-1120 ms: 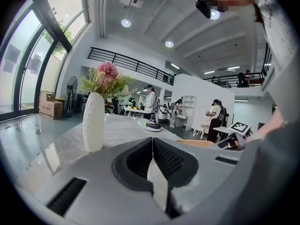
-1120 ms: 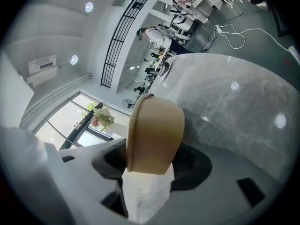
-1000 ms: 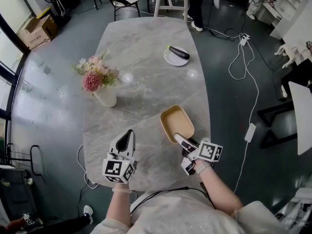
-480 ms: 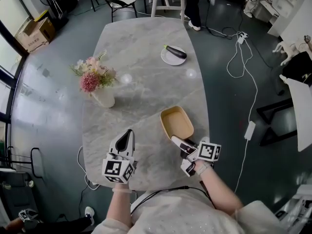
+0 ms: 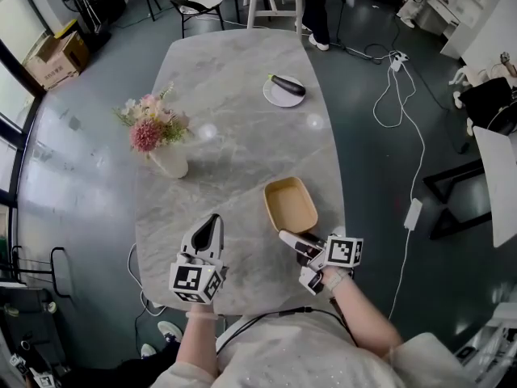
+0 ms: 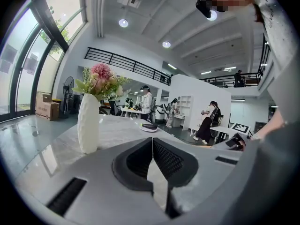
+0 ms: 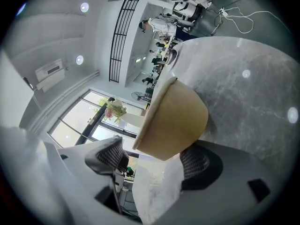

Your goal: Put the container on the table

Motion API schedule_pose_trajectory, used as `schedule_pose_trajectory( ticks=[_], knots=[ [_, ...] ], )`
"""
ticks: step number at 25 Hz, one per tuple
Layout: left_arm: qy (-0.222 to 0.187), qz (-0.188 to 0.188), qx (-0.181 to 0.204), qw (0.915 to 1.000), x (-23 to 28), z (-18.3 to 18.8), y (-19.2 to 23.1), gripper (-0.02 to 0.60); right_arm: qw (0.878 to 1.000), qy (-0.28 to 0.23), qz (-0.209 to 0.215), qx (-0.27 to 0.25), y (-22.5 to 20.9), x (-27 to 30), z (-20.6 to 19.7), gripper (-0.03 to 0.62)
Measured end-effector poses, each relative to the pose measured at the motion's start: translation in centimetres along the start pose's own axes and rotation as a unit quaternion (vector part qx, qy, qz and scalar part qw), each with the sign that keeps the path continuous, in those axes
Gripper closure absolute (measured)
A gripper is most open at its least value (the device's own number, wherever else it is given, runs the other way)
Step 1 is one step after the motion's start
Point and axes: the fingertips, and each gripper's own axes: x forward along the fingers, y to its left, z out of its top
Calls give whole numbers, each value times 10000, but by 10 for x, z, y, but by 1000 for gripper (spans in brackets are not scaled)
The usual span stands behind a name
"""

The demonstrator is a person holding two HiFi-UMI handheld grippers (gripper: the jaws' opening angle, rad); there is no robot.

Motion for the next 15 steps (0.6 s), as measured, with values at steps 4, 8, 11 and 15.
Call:
schedule_pose_trajectory(
  ticks=[4, 8, 11, 15],
  knots=[
    [-10, -16, 8, 10000, -1, 0, -1, 574, 9981, 448, 57, -420, 7, 5, -14, 192],
    [-19, -13, 1, 10000, -2, 1, -1, 574, 9912, 911, -115, -953, 7, 8, -26, 191],
    [-29, -7, 2, 10000, -3, 1, 0, 574, 9883, 1037, -153, -1110, 6, 9, -29, 194],
    [-31, 13, 0, 10000, -5, 2, 2, 574, 9866, 1135, -102, -1170, 8, 10, -33, 212]
  ],
)
